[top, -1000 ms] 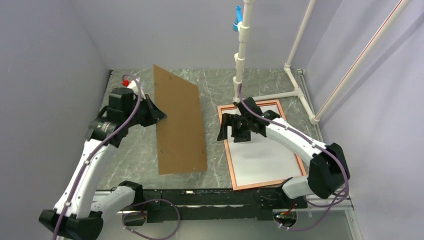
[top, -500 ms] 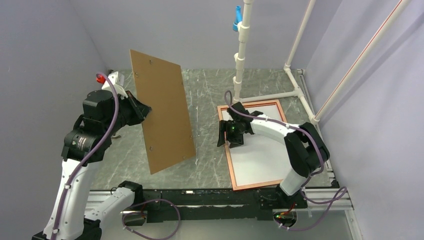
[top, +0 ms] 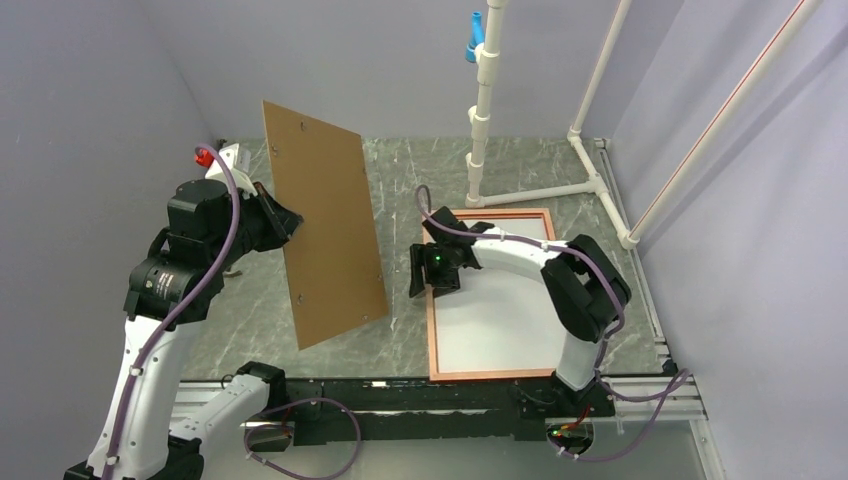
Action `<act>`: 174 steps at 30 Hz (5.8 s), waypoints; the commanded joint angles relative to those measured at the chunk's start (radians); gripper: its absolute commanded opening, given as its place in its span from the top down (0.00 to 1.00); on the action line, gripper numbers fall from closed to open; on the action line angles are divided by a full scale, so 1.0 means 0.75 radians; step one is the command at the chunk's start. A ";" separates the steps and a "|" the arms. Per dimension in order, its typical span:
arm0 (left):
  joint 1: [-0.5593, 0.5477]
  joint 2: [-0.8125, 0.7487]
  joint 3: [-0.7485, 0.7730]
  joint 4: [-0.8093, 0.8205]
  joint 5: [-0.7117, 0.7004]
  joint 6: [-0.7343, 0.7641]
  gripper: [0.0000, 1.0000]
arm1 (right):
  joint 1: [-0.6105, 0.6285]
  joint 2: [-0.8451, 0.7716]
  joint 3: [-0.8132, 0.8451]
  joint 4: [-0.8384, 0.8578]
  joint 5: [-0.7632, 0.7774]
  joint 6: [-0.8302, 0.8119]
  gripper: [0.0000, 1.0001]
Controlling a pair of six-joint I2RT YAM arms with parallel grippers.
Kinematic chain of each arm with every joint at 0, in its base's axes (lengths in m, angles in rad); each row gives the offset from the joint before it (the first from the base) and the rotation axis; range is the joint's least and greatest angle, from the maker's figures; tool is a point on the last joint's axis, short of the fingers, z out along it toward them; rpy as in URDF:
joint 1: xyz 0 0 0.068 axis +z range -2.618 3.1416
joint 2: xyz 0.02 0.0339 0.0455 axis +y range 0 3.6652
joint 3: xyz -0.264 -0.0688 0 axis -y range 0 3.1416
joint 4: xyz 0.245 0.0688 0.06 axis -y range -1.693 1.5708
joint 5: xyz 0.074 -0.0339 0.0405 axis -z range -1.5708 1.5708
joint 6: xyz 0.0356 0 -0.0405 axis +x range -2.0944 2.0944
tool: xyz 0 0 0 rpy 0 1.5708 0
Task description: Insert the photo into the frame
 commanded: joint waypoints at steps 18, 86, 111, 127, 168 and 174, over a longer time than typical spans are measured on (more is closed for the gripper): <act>0.004 -0.050 0.138 0.015 -0.085 0.049 1.00 | 0.129 0.171 0.326 0.096 -0.039 0.086 0.33; 0.264 -0.195 -0.637 1.190 1.135 -0.627 1.00 | -0.652 -0.787 -0.408 2.179 -1.305 1.295 0.55; 0.268 -0.179 -0.630 1.060 1.086 -0.506 0.16 | -0.651 -0.899 -0.390 1.680 -1.295 0.953 1.00; 0.276 -0.123 -0.435 0.372 0.602 -0.055 0.01 | -0.666 -1.121 0.009 0.023 -0.809 -0.017 1.00; -0.509 1.130 -0.496 0.779 0.062 -0.156 0.55 | -0.674 -1.324 0.242 -0.817 -0.319 -0.198 1.00; -0.501 1.130 -0.512 0.723 -0.031 -0.171 0.90 | -0.674 -1.317 0.168 -0.746 -0.365 -0.189 1.00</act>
